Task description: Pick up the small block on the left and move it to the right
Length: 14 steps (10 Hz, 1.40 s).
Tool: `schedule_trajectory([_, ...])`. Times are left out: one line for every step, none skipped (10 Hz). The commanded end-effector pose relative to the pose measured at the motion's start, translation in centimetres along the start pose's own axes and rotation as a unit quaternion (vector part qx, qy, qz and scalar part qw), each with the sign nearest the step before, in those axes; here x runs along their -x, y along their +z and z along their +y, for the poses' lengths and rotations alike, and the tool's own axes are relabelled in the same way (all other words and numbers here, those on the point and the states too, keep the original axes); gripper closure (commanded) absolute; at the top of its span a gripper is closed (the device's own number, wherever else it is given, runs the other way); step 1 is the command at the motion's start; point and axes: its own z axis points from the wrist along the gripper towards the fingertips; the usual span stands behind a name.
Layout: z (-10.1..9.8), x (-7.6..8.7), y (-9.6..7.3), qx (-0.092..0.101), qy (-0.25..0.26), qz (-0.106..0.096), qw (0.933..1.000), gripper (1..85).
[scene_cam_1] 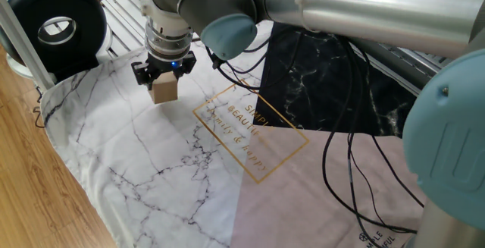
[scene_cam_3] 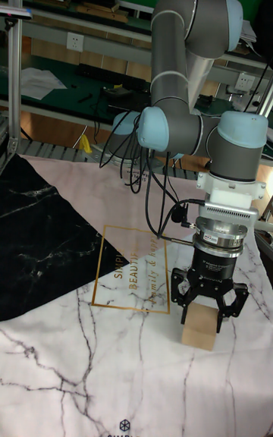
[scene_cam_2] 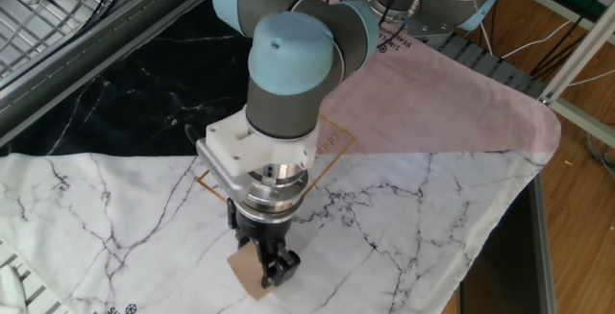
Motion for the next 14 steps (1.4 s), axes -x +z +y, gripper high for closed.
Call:
schedule_trajectory([1.5, 0.3, 0.2, 0.031, 0.002, -0.006, 0.9995, 24.3])
schedule_trajectory([1.9, 0.7, 0.2, 0.039, -0.004, -0.015, 0.9991, 4.7])
schedule_trajectory([2.0, 1.0, 0.2, 0.041, -0.006, -0.019, 0.9990, 1.7])
schedule_trajectory([1.6, 0.9, 0.3, 0.033, -0.009, -0.019, 0.9992, 1.7])
schedule_trajectory([1.0, 0.8, 0.4, 0.022, -0.014, -0.015, 0.9996, 1.0])
schedule_trajectory([0.8, 1.0, 0.4, 0.018, -0.018, -0.016, 0.9995, 0.7])
schedule_trajectory([0.7, 1.2, 0.5, 0.017, -0.023, -0.017, 0.9994, 0.7])
schedule_trajectory([0.7, 1.3, 0.4, 0.016, -0.026, -0.014, 0.9994, 0.7])
schedule_trajectory([0.5, 1.4, 0.1, 0.013, -0.035, -0.009, 0.9993, 0.7])
schedule_trajectory([0.0, 1.9, -0.2, 0.003, -0.044, -0.012, 0.9990, 7.3])
schedule_trajectory([-0.3, 2.4, -0.5, -0.005, -0.032, -0.012, 0.9994, 37.3])
schedule_trajectory([-1.2, 2.7, -1.1, -0.023, -0.019, -0.002, 0.9995, 83.7])
schedule_trajectory([-3.1, 3.9, -2.9, -0.055, -0.045, 0.000, 0.9975, 84.7])
schedule_trajectory([-3.5, 4.8, -4.5, -0.049, -0.059, 0.006, 0.9970, 84.7])
